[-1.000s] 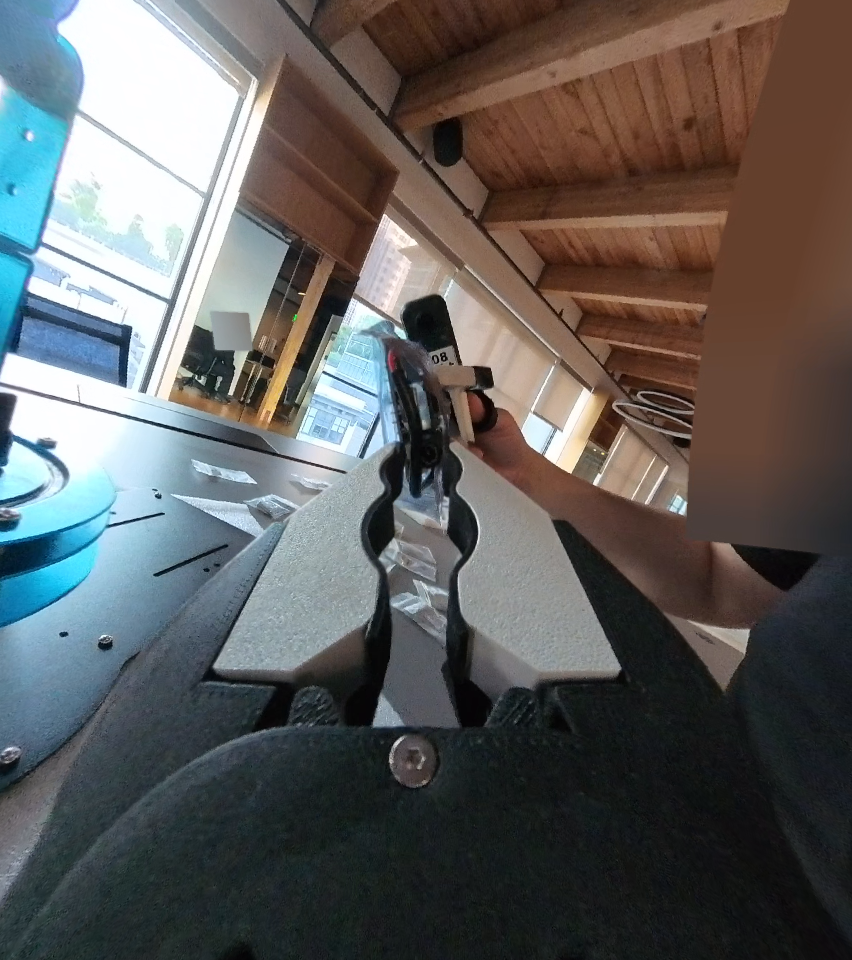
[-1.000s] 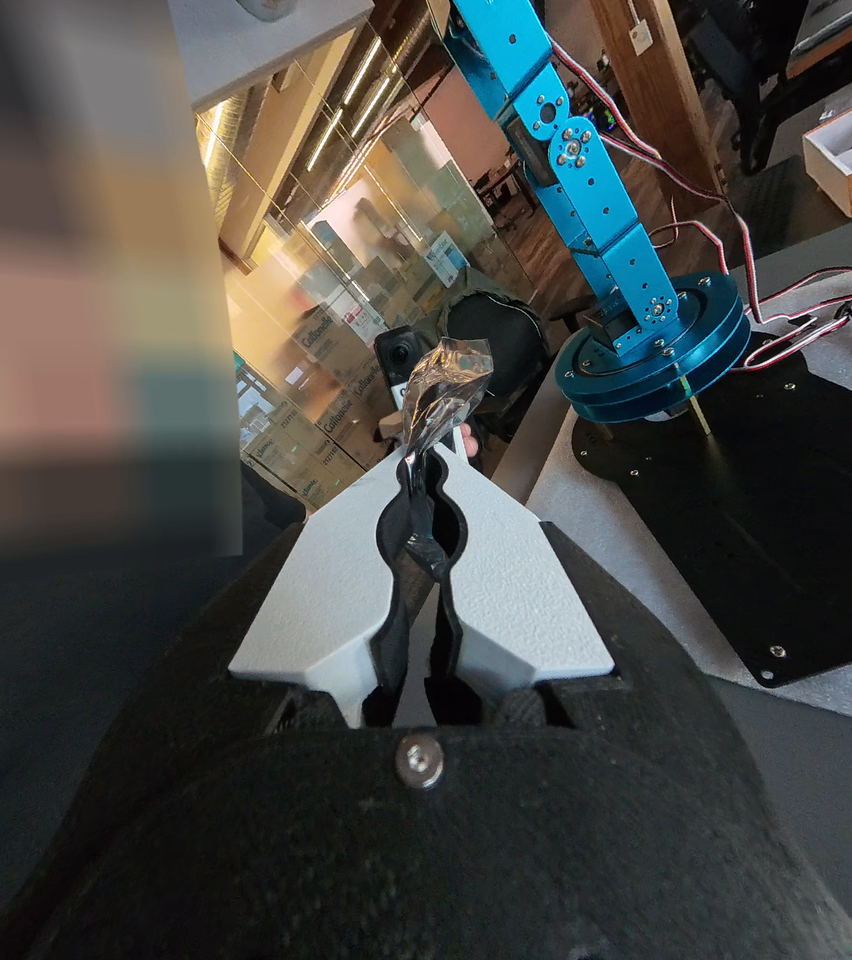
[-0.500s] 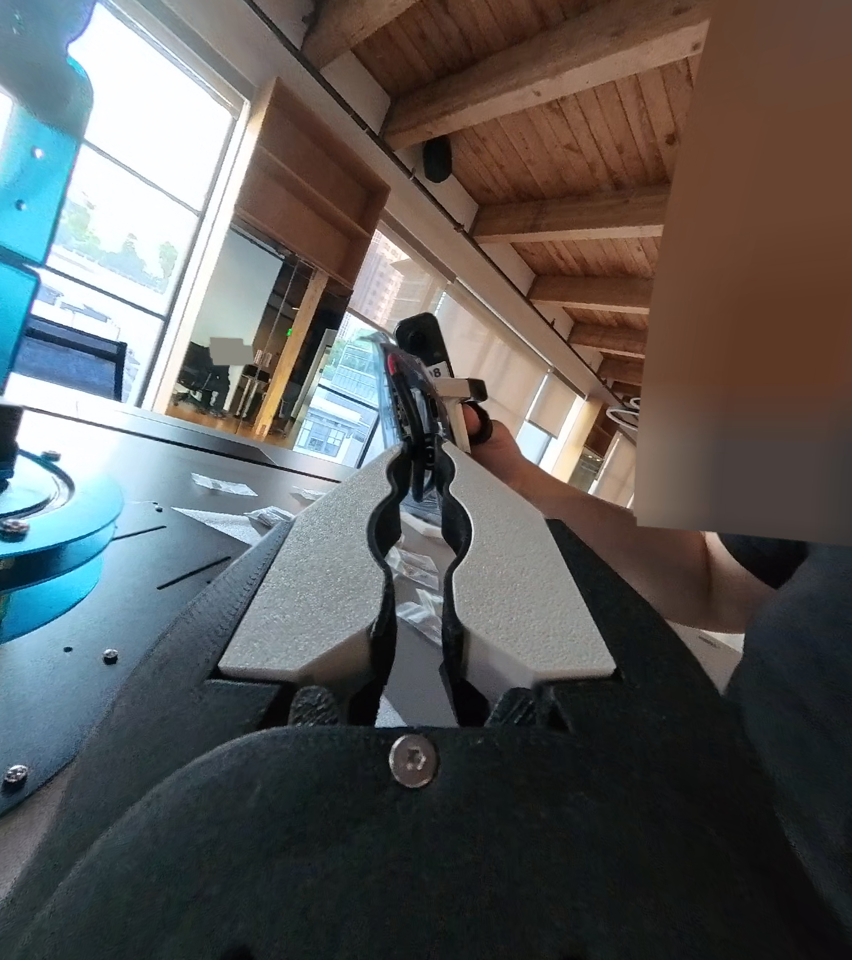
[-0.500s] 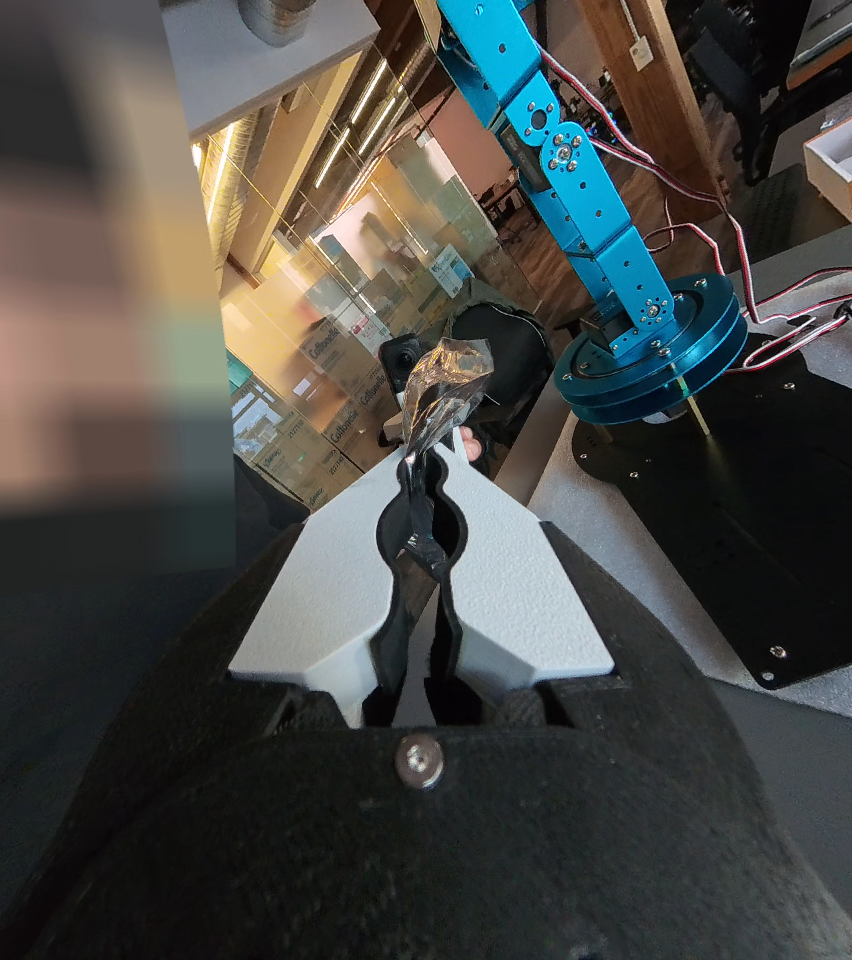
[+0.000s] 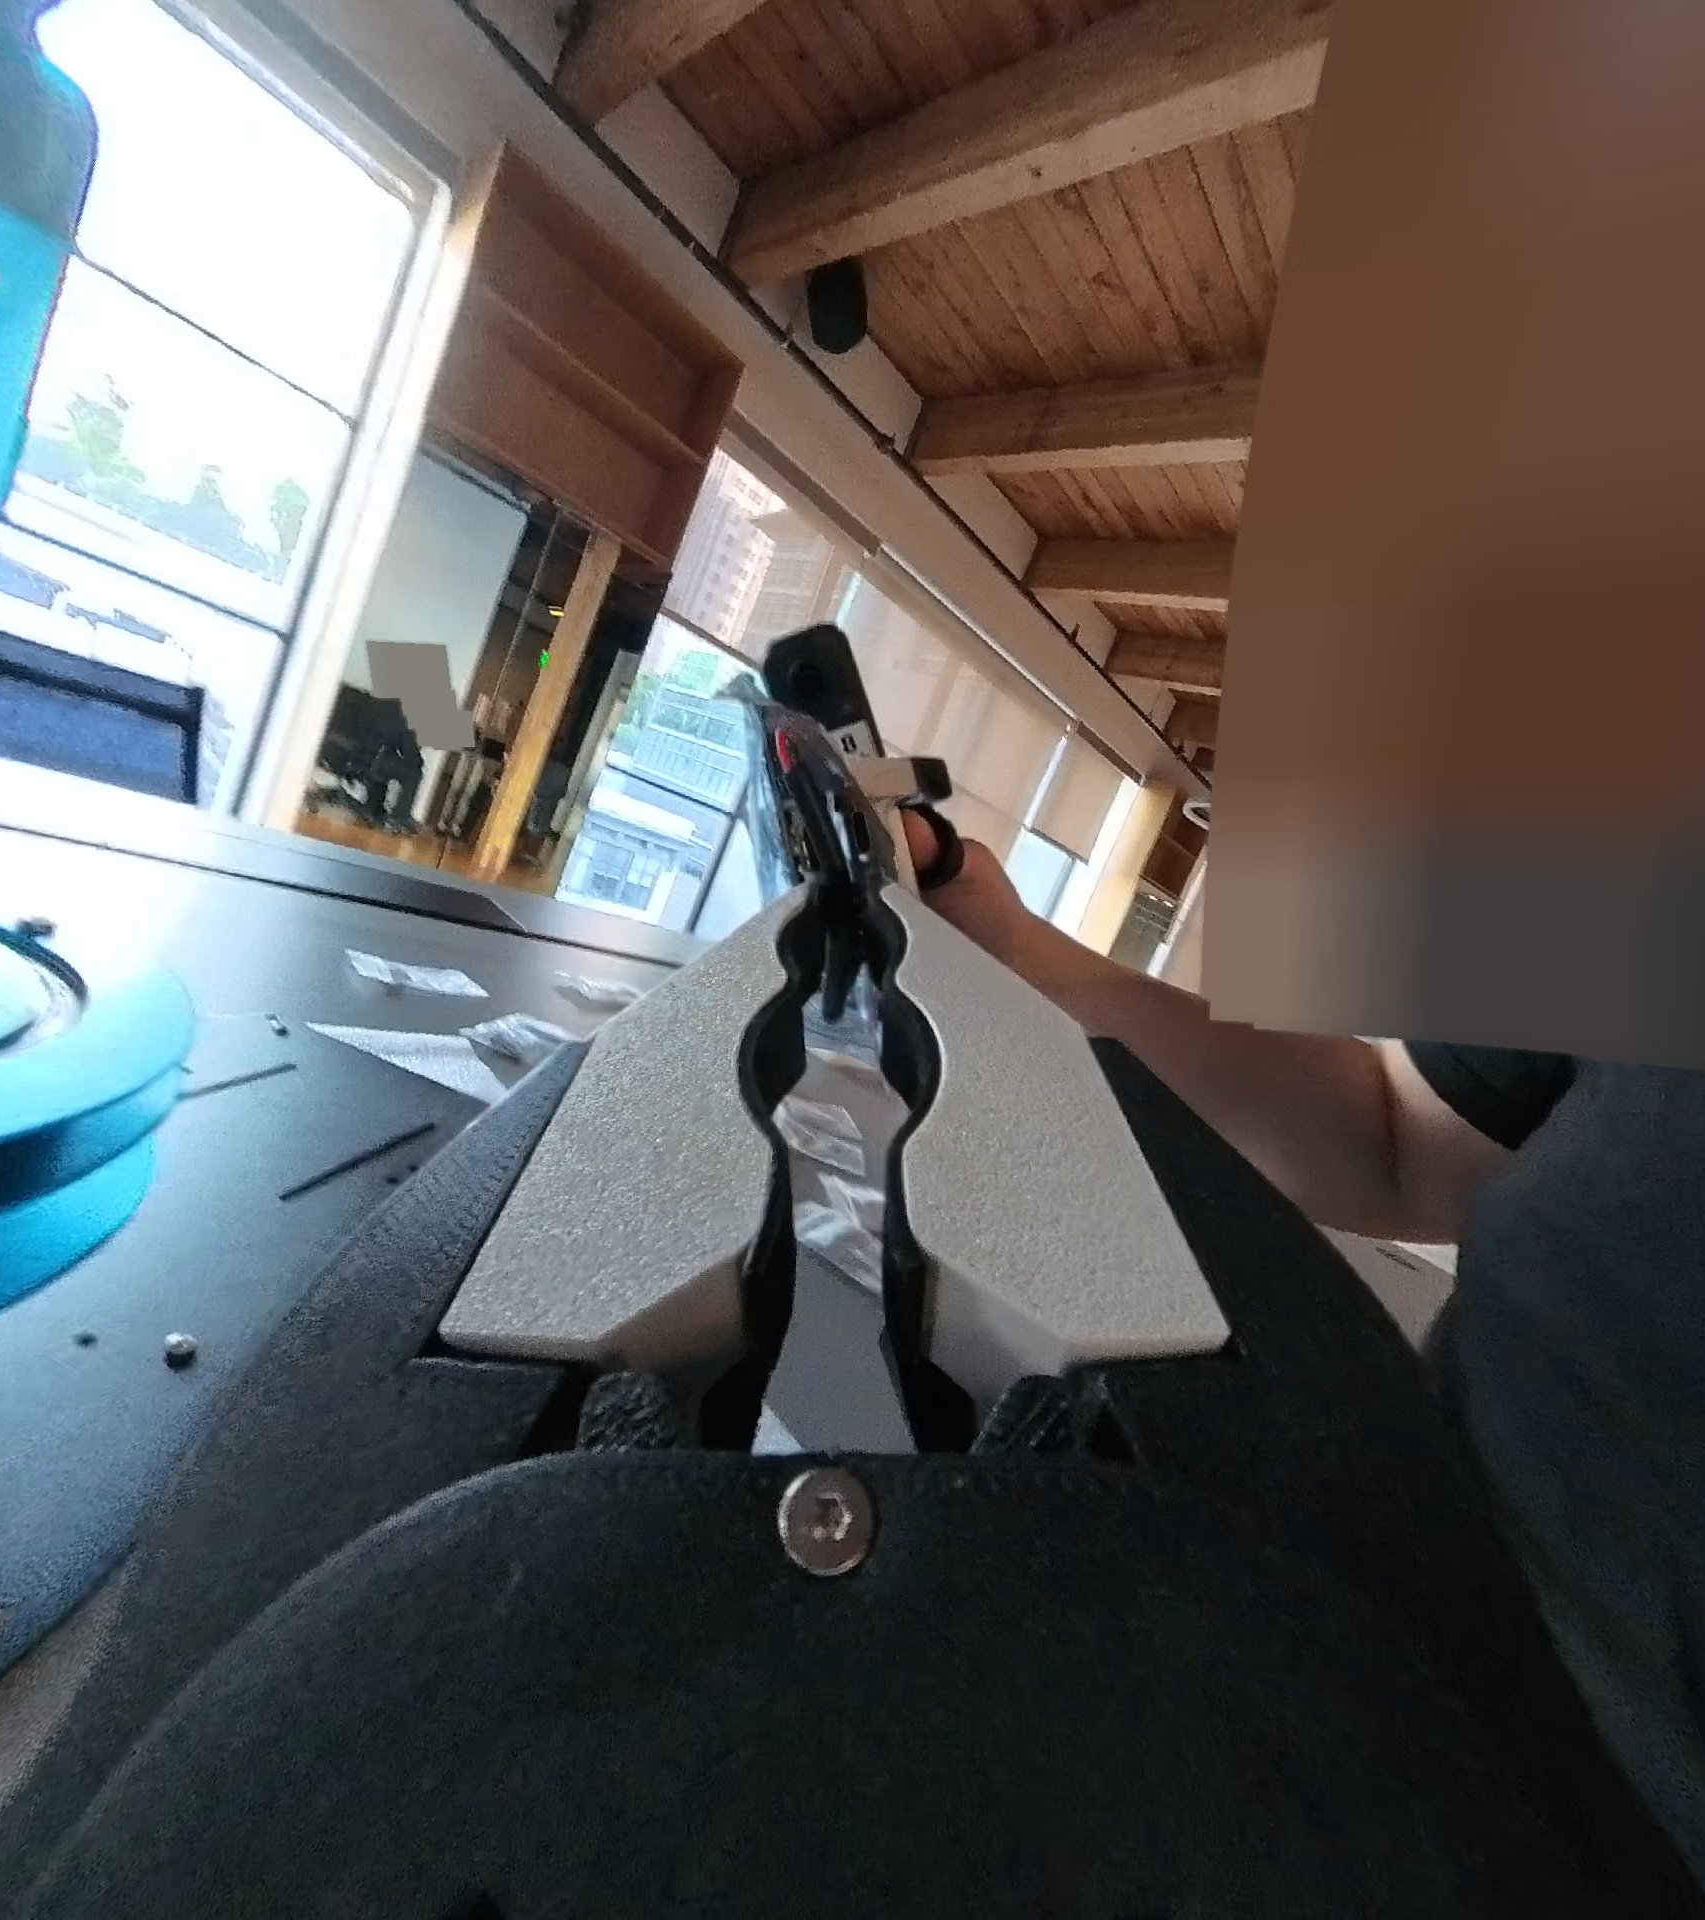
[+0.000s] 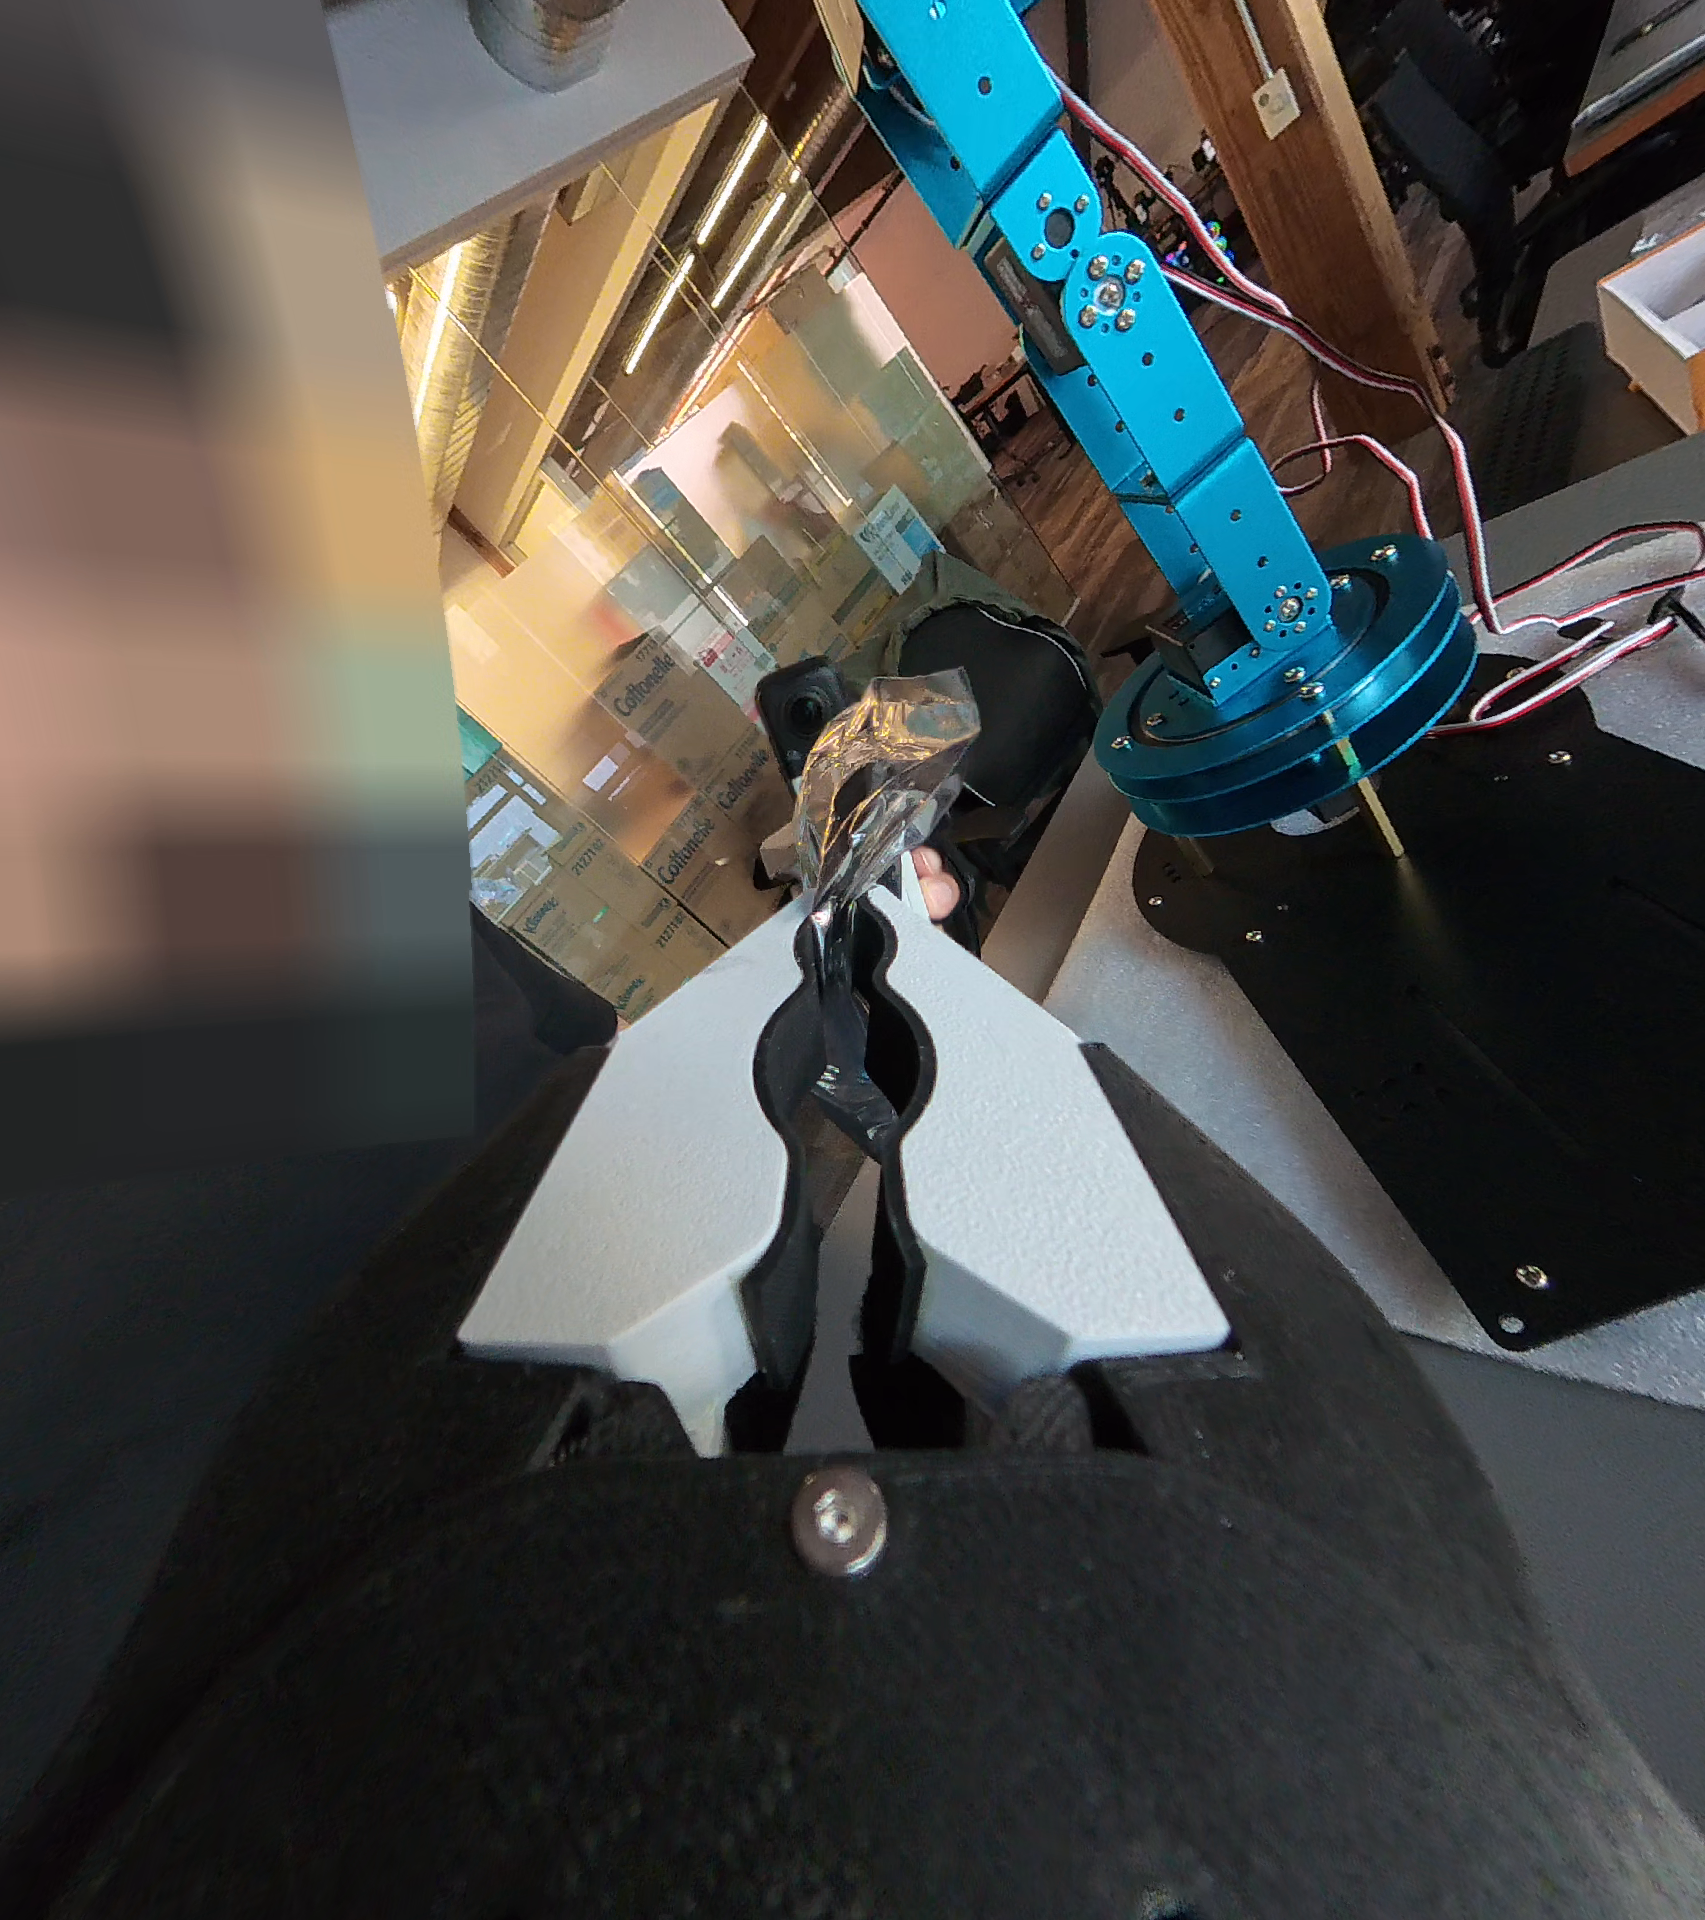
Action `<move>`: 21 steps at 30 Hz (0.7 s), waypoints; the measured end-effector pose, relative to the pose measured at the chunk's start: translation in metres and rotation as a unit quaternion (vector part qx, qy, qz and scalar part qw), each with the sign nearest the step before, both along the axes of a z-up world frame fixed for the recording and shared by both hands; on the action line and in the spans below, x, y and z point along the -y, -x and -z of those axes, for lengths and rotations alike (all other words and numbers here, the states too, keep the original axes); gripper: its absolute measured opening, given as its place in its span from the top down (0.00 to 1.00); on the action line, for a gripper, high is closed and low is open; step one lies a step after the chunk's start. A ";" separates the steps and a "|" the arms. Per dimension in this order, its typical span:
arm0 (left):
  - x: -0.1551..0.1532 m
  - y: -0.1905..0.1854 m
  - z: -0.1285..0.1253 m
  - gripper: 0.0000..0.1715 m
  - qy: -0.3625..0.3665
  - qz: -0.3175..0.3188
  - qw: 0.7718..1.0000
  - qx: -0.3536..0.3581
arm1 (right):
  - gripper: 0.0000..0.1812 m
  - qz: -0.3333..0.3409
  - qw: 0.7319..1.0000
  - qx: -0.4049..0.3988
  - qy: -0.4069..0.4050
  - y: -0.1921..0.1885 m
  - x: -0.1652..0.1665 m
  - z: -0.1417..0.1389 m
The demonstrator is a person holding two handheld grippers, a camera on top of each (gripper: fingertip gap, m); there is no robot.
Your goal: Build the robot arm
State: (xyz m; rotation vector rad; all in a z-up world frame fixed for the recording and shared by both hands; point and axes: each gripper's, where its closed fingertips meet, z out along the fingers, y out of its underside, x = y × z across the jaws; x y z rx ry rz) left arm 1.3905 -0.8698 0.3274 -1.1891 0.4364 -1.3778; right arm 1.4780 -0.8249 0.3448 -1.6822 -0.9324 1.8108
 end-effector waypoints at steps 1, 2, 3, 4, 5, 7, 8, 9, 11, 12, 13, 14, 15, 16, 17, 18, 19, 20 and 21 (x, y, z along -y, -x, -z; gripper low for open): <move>-0.001 -0.002 0.003 0.95 0.013 0.009 1.000 -0.002 | 1.00 0.002 1.000 0.001 0.000 0.000 -0.001 0.001; -0.002 -0.003 0.004 0.95 0.021 0.014 1.000 0.001 | 1.00 0.005 1.000 0.002 -0.002 0.000 -0.002 0.001; -0.002 -0.004 0.004 0.95 0.026 0.017 1.000 0.005 | 1.00 0.005 1.000 0.001 -0.001 0.000 -0.002 0.001; -0.003 -0.004 0.005 0.95 0.030 0.016 0.999 0.006 | 1.00 0.005 1.000 -0.001 -0.001 0.000 -0.002 0.001; -0.003 -0.004 0.005 0.96 0.030 0.015 0.999 0.006 | 1.00 0.005 1.000 -0.001 -0.001 -0.001 -0.002 0.002; -0.003 -0.004 0.006 0.96 0.033 0.020 0.999 0.006 | 1.00 0.006 1.000 -0.002 0.001 -0.001 -0.003 0.003; -0.003 -0.004 0.006 0.96 0.036 0.025 0.999 0.012 | 1.00 0.006 1.000 -0.004 0.004 -0.001 -0.003 0.003; -0.002 -0.003 0.004 0.96 0.039 0.034 0.998 0.023 | 1.00 0.004 1.000 -0.009 0.008 0.000 -0.002 0.002; 0.000 0.000 0.000 0.96 0.051 0.060 0.995 0.056 | 1.00 -0.001 1.000 -0.021 0.018 0.002 0.000 0.000; 0.000 0.001 0.000 0.96 0.059 0.072 0.993 0.067 | 1.00 -0.003 0.999 -0.026 0.021 0.003 0.001 -0.001; -0.001 0.001 0.001 0.96 0.068 0.079 0.992 0.073 | 1.00 -0.001 0.999 -0.025 0.025 0.004 0.001 0.000; -0.002 0.000 0.003 0.95 0.073 0.080 0.992 0.069 | 1.00 0.000 0.999 -0.024 0.027 0.005 0.000 0.002; -0.003 -0.001 0.006 0.95 0.075 0.073 0.993 0.056 | 1.00 -0.002 0.999 -0.024 0.028 0.005 0.001 0.003; -0.005 -0.002 0.010 0.95 0.075 0.059 0.995 0.039 | 1.00 0.000 0.999 -0.021 0.029 0.005 0.001 0.005; -0.006 -0.003 0.012 0.96 0.073 0.047 0.996 0.025 | 1.00 0.004 0.999 -0.019 0.031 0.005 0.001 0.006; -0.006 -0.004 0.013 0.96 0.072 0.044 0.996 0.017 | 1.00 0.002 0.999 -0.022 0.035 0.005 0.001 0.006; -0.006 -0.005 0.013 0.96 0.074 0.045 0.996 0.012 | 1.00 0.003 0.999 -0.024 0.038 0.004 0.001 0.007; -0.006 -0.006 0.013 0.95 0.075 0.045 0.996 0.007 | 1.00 0.007 0.999 -0.024 0.040 0.003 0.000 0.008; -0.007 -0.007 0.015 0.95 0.077 0.043 0.996 -0.001 | 1.00 0.010 0.999 -0.024 0.045 0.003 -0.001 0.009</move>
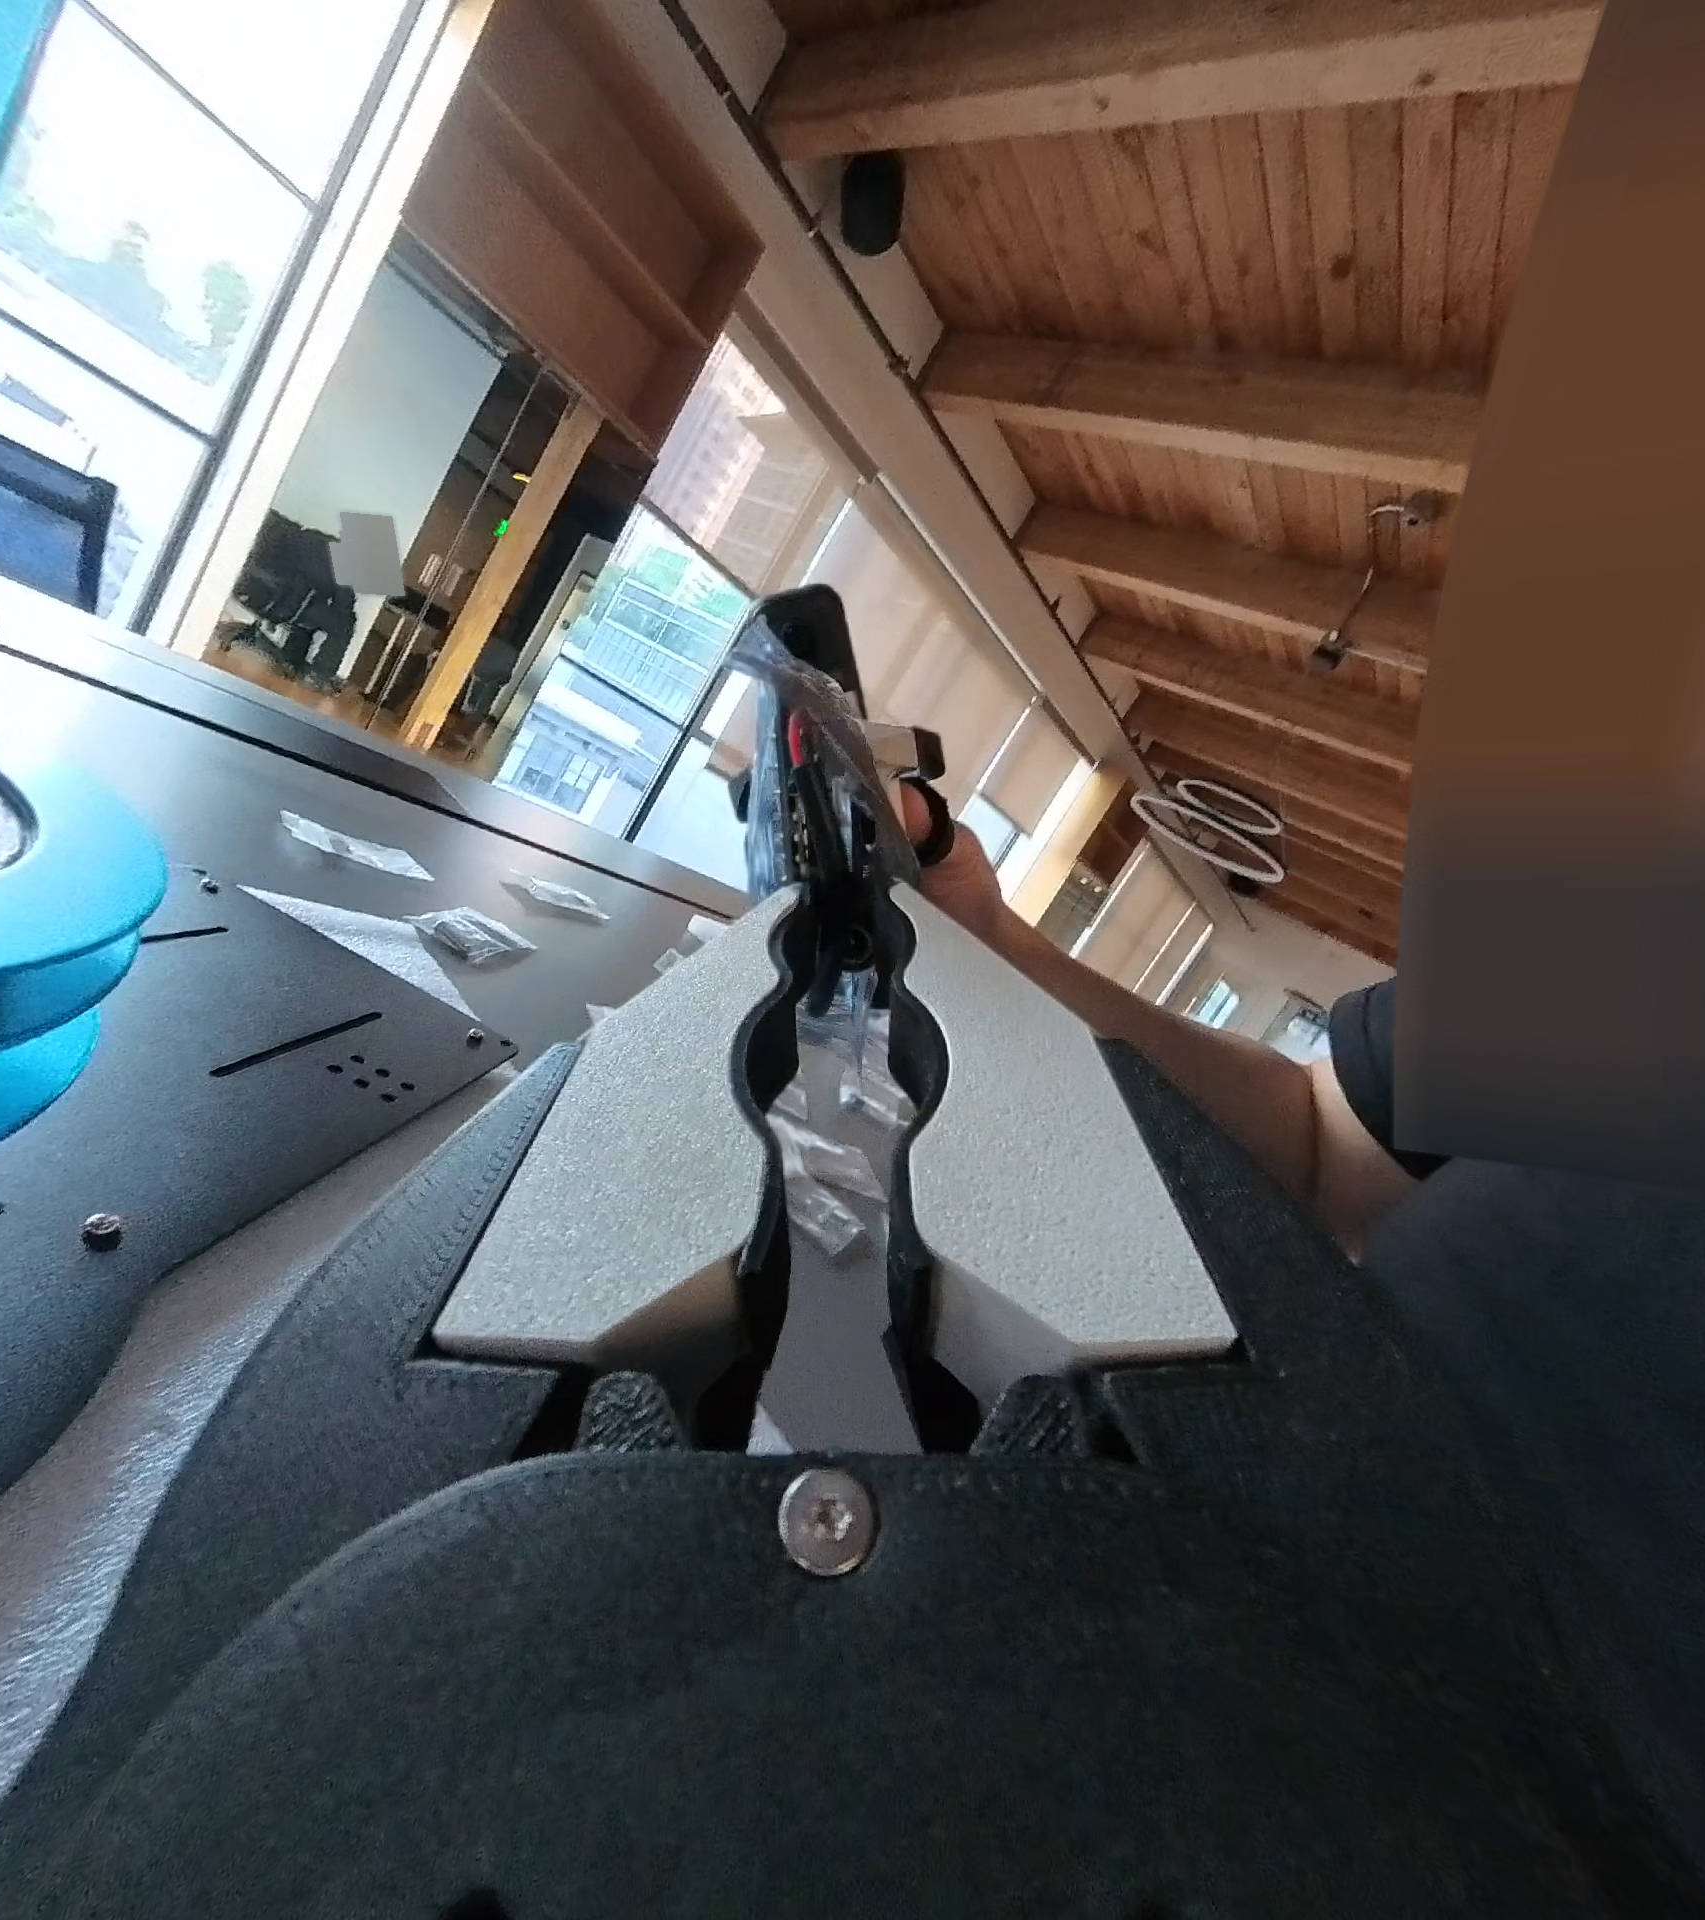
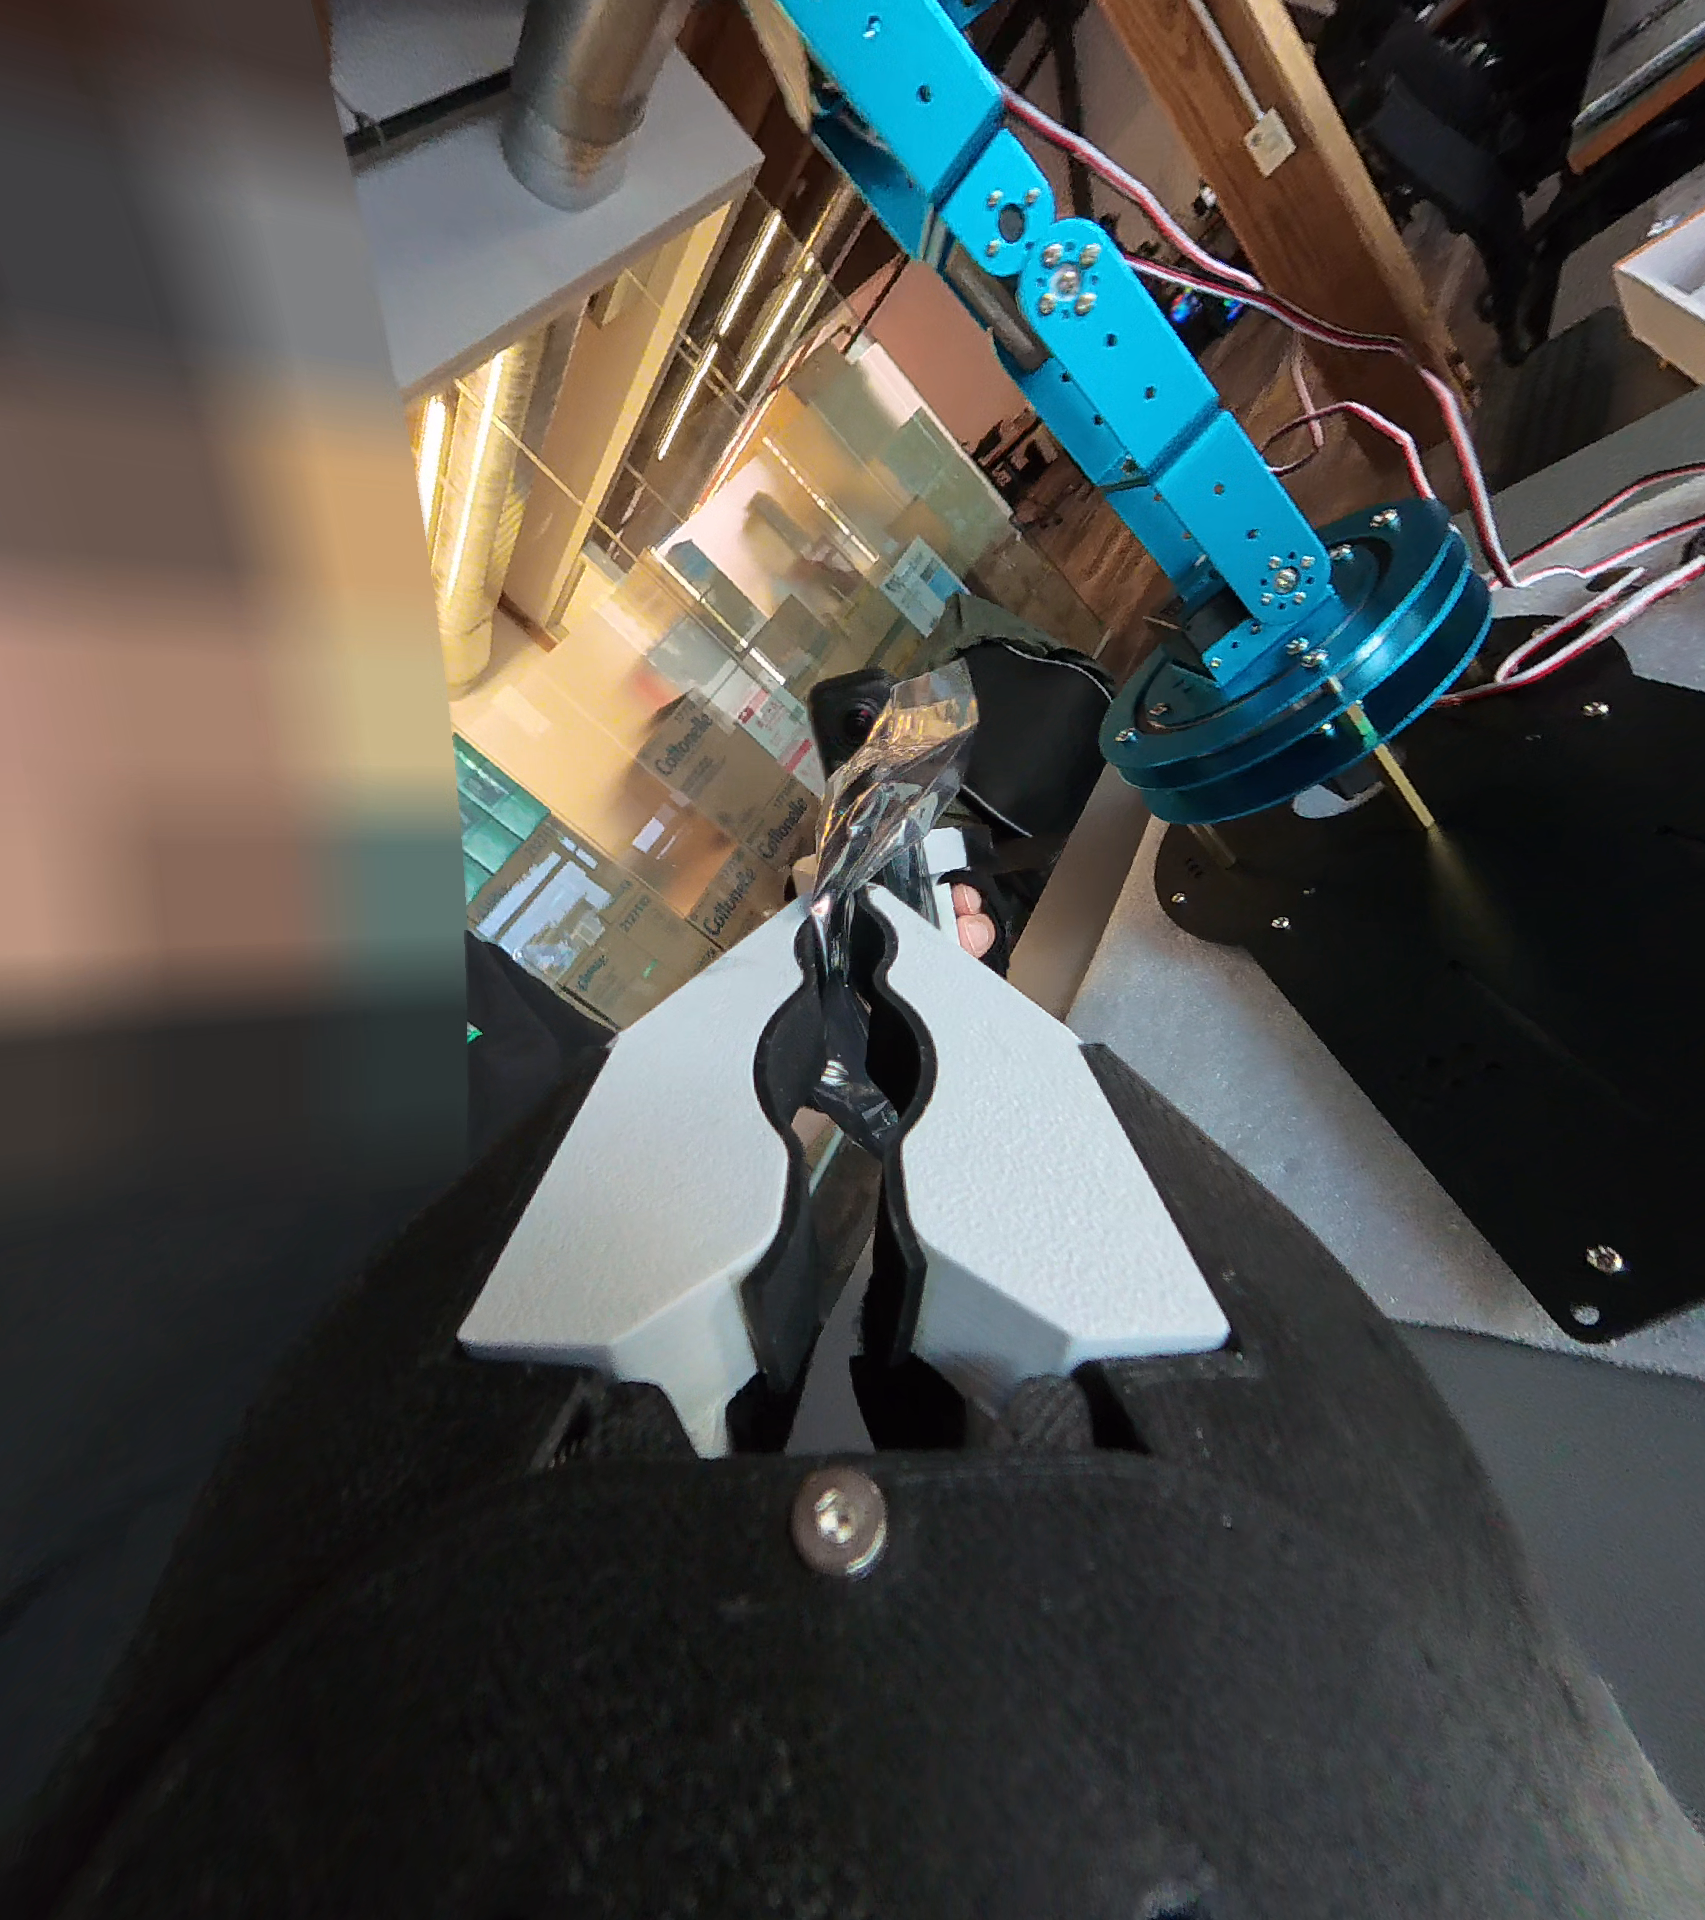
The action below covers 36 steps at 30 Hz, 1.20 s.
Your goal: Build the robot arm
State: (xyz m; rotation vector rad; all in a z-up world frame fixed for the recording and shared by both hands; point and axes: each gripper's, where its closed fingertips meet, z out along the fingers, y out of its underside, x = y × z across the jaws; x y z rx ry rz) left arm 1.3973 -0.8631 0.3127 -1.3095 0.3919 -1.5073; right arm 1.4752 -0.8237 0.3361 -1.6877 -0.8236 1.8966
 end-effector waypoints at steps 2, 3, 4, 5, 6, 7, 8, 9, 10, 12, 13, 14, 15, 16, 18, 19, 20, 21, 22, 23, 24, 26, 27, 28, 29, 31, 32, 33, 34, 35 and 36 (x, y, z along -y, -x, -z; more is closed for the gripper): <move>-0.001 -0.002 0.003 0.94 0.003 0.000 1.000 -0.014 | 1.00 0.006 1.000 0.000 0.008 -0.001 -0.002 0.002; -0.001 -0.002 0.004 0.94 0.005 0.000 1.000 -0.019 | 1.00 0.007 1.000 -0.001 0.013 -0.001 -0.003 0.003; -0.001 -0.002 0.005 0.94 0.004 -0.001 1.000 -0.025 | 1.00 0.010 1.000 0.000 0.016 -0.001 -0.003 0.005; -0.001 -0.003 0.006 0.93 0.003 -0.001 1.000 -0.031 | 1.00 0.011 1.000 -0.001 0.020 -0.002 -0.004 0.006; -0.001 -0.003 0.007 0.93 0.002 -0.001 0.999 -0.038 | 1.00 0.012 1.000 -0.001 0.021 -0.002 -0.004 0.006; -0.001 -0.004 0.008 0.93 -0.001 -0.004 0.999 -0.047 | 1.00 0.014 1.000 0.000 0.022 -0.002 -0.005 0.007; -0.003 -0.004 0.011 0.93 -0.003 -0.011 0.998 -0.059 | 1.00 0.016 1.000 0.000 0.025 -0.002 -0.005 0.008; -0.005 -0.004 0.014 0.89 -0.004 -0.019 0.997 -0.072 | 1.00 0.020 0.999 -0.003 0.028 -0.003 -0.007 0.008; -0.007 -0.005 0.017 0.86 -0.004 -0.024 0.996 -0.086 | 1.00 0.020 0.999 -0.018 0.034 -0.005 -0.008 0.004; -0.009 -0.007 0.018 0.90 -0.001 -0.026 0.996 -0.090 | 1.00 0.032 0.999 -0.017 0.036 -0.007 -0.012 0.006; -0.010 -0.007 0.018 0.94 -0.001 -0.025 0.996 -0.090 | 1.00 0.032 0.999 -0.017 0.039 -0.007 -0.013 0.008; -0.012 -0.008 0.018 0.94 0.000 -0.027 0.996 -0.090 | 1.00 0.034 0.998 -0.016 0.041 -0.008 -0.014 0.010; -0.013 -0.008 0.019 0.94 0.002 -0.028 0.996 -0.089 | 1.00 0.037 0.998 -0.014 0.041 -0.009 -0.016 0.013; -0.015 -0.009 0.020 0.93 0.007 -0.029 0.995 -0.092 | 1.00 0.039 0.998 -0.012 0.044 -0.011 -0.018 0.016; -0.017 -0.010 0.020 0.89 0.004 -0.039 0.995 -0.095 | 1.00 0.038 0.998 -0.013 0.049 -0.013 -0.018 0.020; -0.017 -0.010 0.020 0.89 -0.001 -0.043 0.994 -0.097 | 1.00 0.038 0.998 -0.011 0.050 -0.014 -0.017 0.023; -0.017 -0.011 0.020 0.89 -0.005 -0.047 0.994 -0.101 | 1.00 0.040 0.998 -0.010 0.051 -0.015 -0.017 0.024; -0.017 -0.012 0.020 0.90 -0.007 -0.045 0.994 -0.103 | 1.00 0.039 0.998 -0.011 0.052 -0.015 -0.017 0.024; -0.016 -0.013 0.020 0.93 -0.008 -0.042 0.994 -0.103 | 1.00 0.042 0.998 -0.011 0.051 -0.016 -0.018 0.024; -0.016 -0.014 0.020 0.93 -0.007 -0.041 0.994 -0.103 | 1.00 0.043 0.998 -0.011 0.049 -0.016 -0.018 0.024; -0.016 -0.014 0.021 0.93 -0.006 -0.042 0.994 -0.103 | 1.00 0.043 0.998 -0.011 0.048 -0.016 -0.018 0.023; -0.016 -0.013 0.020 0.94 -0.006 -0.045 0.994 -0.103 | 1.00 0.043 0.998 -0.011 0.047 -0.015 -0.018 0.022; -0.017 -0.013 0.020 0.94 -0.004 -0.043 0.994 -0.099 | 1.00 0.043 0.998 -0.010 0.046 -0.014 -0.019 0.023; -0.017 -0.012 0.020 0.94 -0.002 -0.040 0.995 -0.093 | 1.00 0.042 0.998 -0.009 0.045 -0.014 -0.019 0.023; -0.016 -0.012 0.019 0.94 0.000 -0.036 0.996 -0.085 | 1.00 0.039 0.998 -0.011 0.046 -0.013 -0.018 0.022; -0.016 -0.012 0.020 0.94 0.015 -0.024 0.997 -0.078 | 1.00 0.039 0.998 -0.006 0.042 -0.013 -0.018 0.022; -0.017 -0.013 0.022 0.94 0.022 -0.019 0.996 -0.080 | 1.00 0.042 0.998 -0.003 0.041 -0.013 -0.019 0.024; -0.018 -0.014 0.024 0.94 0.028 -0.016 0.996 -0.084 | 1.00 0.042 0.998 -0.001 0.042 -0.014 -0.020 0.025; -0.018 -0.014 0.025 0.94 0.031 -0.014 0.996 -0.086 | 1.00 0.043 0.998 -0.001 0.043 -0.014 -0.020 0.026; -0.018 -0.015 0.025 0.94 0.034 -0.011 0.996 -0.087 | 1.00 0.043 0.998 -0.002 0.045 -0.015 -0.021 0.026; -0.019 -0.015 0.026 0.94 0.040 -0.007 0.995 -0.086 | 1.00 0.044 0.998 -0.001 0.046 -0.016 -0.022 0.028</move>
